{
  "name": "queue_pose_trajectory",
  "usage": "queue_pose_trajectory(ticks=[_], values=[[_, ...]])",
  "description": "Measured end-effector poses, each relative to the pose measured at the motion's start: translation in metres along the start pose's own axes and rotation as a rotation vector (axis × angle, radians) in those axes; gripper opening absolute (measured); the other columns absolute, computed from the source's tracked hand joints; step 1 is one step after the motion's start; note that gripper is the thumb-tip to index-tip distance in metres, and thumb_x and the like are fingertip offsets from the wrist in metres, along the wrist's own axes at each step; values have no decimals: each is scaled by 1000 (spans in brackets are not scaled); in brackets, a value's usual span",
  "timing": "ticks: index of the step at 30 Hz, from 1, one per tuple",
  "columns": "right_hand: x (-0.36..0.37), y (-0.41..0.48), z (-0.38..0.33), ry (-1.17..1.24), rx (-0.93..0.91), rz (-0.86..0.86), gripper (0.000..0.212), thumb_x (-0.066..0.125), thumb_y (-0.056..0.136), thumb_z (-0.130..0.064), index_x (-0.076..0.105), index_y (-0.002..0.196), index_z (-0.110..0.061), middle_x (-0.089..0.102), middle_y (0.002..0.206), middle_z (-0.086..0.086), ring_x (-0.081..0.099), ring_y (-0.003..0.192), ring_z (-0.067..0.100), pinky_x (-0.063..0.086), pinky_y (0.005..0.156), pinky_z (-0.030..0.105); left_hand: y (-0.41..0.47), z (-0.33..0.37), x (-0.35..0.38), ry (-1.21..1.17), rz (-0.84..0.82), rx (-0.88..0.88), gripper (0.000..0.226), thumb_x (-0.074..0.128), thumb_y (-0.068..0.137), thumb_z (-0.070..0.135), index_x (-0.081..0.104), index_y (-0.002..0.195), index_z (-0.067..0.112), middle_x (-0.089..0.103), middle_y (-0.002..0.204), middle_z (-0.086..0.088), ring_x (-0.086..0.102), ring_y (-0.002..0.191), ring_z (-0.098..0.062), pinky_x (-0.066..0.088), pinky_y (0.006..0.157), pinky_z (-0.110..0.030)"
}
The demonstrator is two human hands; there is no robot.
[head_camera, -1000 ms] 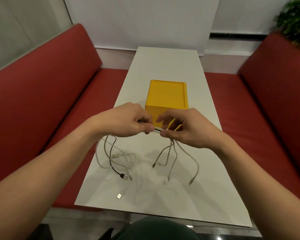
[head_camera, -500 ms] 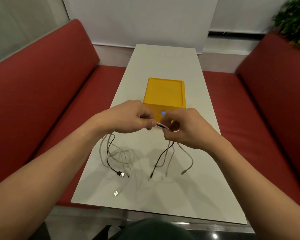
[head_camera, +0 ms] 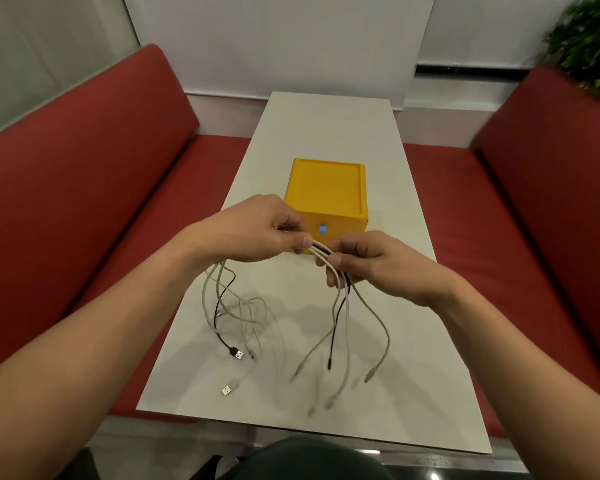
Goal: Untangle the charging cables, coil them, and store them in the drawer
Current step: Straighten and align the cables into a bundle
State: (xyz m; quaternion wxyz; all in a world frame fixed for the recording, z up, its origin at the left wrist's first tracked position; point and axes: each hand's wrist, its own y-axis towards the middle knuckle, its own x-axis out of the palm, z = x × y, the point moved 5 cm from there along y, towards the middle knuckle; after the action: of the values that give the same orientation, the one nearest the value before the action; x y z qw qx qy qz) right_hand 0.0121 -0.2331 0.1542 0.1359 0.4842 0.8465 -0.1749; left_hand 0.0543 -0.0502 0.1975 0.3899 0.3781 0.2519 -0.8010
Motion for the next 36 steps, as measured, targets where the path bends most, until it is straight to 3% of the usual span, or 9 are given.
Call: queue_pose_trajectory(ticks=[5,10,14,18,23,27,31,33,36], values=[[8,-5,13,321,63,40,18,53,107,-22,65,97,-15,60,80,5,56,75,17,51,91,44,4,-1,-5,24,73,15,21,67,98,33,75,80,26,56,54,19,47,52,-1,33,50,-17],[-2,-7,11,-22,23,78,25,54,107,-34,64,93,-16,66,76,-2,60,78,17,48,84,52,5,-2,-6,18,73,24,21,66,98,34,75,80,26,56,56,21,47,53,0,34,51,-16],[-6,-16,15,177,45,11,22,55,106,-27,62,106,-6,48,63,-1,60,62,23,53,90,53,5,-5,-13,9,93,28,23,66,99,35,73,78,28,55,55,19,45,51,-2,33,50,-16],[-36,-23,19,-89,60,156,23,58,104,-33,77,101,-22,43,62,-16,46,59,13,55,63,39,1,-17,-24,-25,130,7,25,66,98,36,73,77,27,52,52,16,41,49,-5,31,49,-18],[-49,-22,6,-102,55,236,19,61,102,-32,80,102,-27,44,63,-2,45,56,10,53,59,28,2,-19,-23,-64,132,-10,25,67,99,35,73,76,26,50,50,17,39,47,-4,30,48,-17],[-49,-26,-1,-182,153,246,35,52,105,-43,79,91,-24,49,59,-14,45,51,1,34,59,15,-1,-21,-25,-77,127,-19,26,67,98,33,72,75,24,48,48,16,38,45,-5,30,46,-17],[-58,-19,-4,-469,167,612,77,39,101,-67,51,58,-4,37,49,0,36,48,18,27,51,34,-9,-18,-20,-180,86,3,29,67,98,29,71,70,22,41,50,10,32,45,-7,26,47,-22],[-64,-13,-1,-705,173,804,74,38,103,-61,42,55,-5,39,44,4,46,51,28,30,50,34,-14,-8,-14,-235,73,59,29,67,98,25,71,69,20,43,54,7,32,48,-8,27,50,-26],[-68,-9,-2,-847,135,915,59,43,99,-49,52,61,-5,42,46,8,49,52,34,35,48,32,-15,-10,-4,-266,106,36,32,67,99,21,68,68,15,43,50,9,32,47,-6,27,49,-24]])
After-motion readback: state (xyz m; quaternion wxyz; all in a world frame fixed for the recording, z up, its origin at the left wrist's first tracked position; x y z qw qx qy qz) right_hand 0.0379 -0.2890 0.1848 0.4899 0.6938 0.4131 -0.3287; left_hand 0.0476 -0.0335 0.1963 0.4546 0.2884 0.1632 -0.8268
